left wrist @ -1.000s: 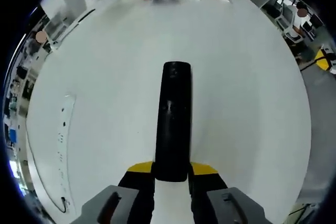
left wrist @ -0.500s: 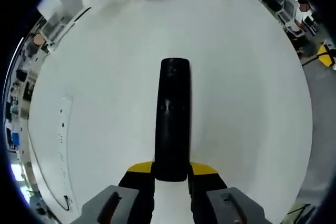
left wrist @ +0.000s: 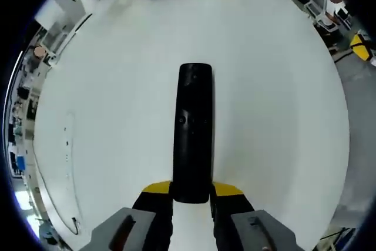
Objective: Press the specified remote control buttons in sequence, fully releasing each button before pressing the next.
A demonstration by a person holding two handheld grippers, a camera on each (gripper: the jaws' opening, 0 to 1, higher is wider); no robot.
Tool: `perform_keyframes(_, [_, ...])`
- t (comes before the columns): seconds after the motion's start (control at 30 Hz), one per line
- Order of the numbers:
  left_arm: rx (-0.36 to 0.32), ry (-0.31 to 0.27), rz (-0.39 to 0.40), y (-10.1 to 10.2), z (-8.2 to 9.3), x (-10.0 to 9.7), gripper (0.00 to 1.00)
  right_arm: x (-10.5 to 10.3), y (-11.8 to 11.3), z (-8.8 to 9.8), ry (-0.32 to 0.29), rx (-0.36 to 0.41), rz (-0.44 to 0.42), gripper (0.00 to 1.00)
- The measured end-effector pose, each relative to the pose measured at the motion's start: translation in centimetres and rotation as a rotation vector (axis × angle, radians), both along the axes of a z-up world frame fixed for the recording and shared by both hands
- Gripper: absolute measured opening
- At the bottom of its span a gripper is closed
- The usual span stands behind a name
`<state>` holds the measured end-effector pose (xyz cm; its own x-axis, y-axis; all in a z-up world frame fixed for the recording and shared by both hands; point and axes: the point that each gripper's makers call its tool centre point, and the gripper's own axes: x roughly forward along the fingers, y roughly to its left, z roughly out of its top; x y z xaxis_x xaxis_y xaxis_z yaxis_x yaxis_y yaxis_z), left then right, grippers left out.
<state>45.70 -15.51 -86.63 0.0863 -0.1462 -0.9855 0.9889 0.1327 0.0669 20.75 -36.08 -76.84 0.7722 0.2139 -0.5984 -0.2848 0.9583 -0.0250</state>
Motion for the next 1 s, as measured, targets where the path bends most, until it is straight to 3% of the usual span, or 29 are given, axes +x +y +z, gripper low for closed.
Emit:
perform_keyframes(0.1, [-0.007,0.024,0.018,0.0,-0.1,-1.0,0.23,0.0,-0.1,0.0,-0.002,0.001,-0.004,0.00])
perform_keyframes(0.43, [-0.011,0.026,0.019,-0.2,-0.2,-2.8,0.24,0.0,0.0,0.3,-0.014,0.010,-0.001,0.00])
perform_keyframes(1.0, [0.069,0.029,-0.008,-0.3,-0.2,-6.9,0.24,0.0,0.2,0.5,-0.023,0.014,0.010,0.00])
